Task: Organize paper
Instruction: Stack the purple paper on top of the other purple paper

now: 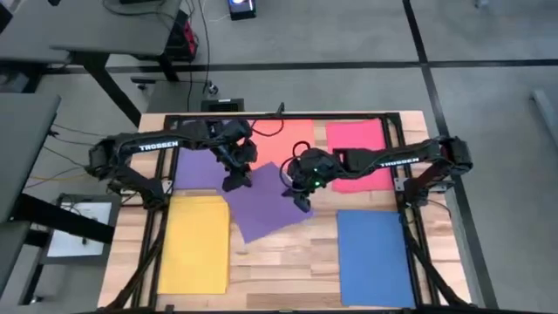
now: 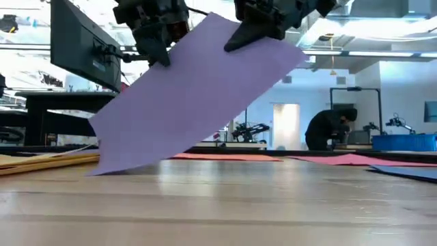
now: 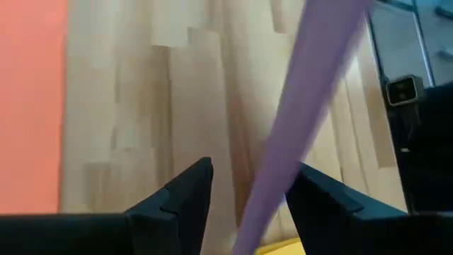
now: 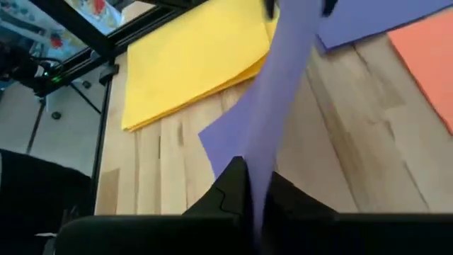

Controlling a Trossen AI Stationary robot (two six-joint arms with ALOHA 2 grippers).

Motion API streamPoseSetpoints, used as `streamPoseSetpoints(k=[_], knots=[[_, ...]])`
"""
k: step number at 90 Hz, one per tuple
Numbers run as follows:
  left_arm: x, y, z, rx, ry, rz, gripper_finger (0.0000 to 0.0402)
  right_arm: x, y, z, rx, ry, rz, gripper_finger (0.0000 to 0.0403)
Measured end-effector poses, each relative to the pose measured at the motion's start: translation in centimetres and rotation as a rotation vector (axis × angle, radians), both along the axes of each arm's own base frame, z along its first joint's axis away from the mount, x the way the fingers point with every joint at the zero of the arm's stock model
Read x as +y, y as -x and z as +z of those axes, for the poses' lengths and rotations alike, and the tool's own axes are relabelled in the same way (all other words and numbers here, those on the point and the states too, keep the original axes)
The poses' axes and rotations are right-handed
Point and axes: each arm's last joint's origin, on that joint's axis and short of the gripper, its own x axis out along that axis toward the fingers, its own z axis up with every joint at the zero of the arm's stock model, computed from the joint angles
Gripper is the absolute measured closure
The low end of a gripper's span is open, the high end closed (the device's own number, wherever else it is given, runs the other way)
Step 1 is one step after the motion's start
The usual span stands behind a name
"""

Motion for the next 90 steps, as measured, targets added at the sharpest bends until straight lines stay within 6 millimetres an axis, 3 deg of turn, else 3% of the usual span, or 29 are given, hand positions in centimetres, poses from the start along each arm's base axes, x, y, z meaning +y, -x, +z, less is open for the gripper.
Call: streamPoseSetpoints(k=[22, 41, 60, 90], knots=[[-1.3, -0.6, -0.1, -0.015, 0.04, -0.056, 0.0256, -0.2, 0.3, -0.4, 0.053, 0.036, -0.049, 0.0403], [-1.4, -1.2, 0.2, -0.046, 0.037, -0.002, 0.0388, -0.5, 0.2, -0.2, 0.033, 0.04, -0.062, 0.0403], [-0.9, -1.2, 0.0, 0.032, -0.056, 0.187, 0.0401, -0.8, 0.1, -0.2, 0.041, -0.039, -0.129, 0.0403], [-0.1, -1.2, 0.0, 0.101, -0.101, 0.548, 0.0401, -4.3, 0.4, -0.2, 0.073, -0.297, -0.401, 0.0361]])
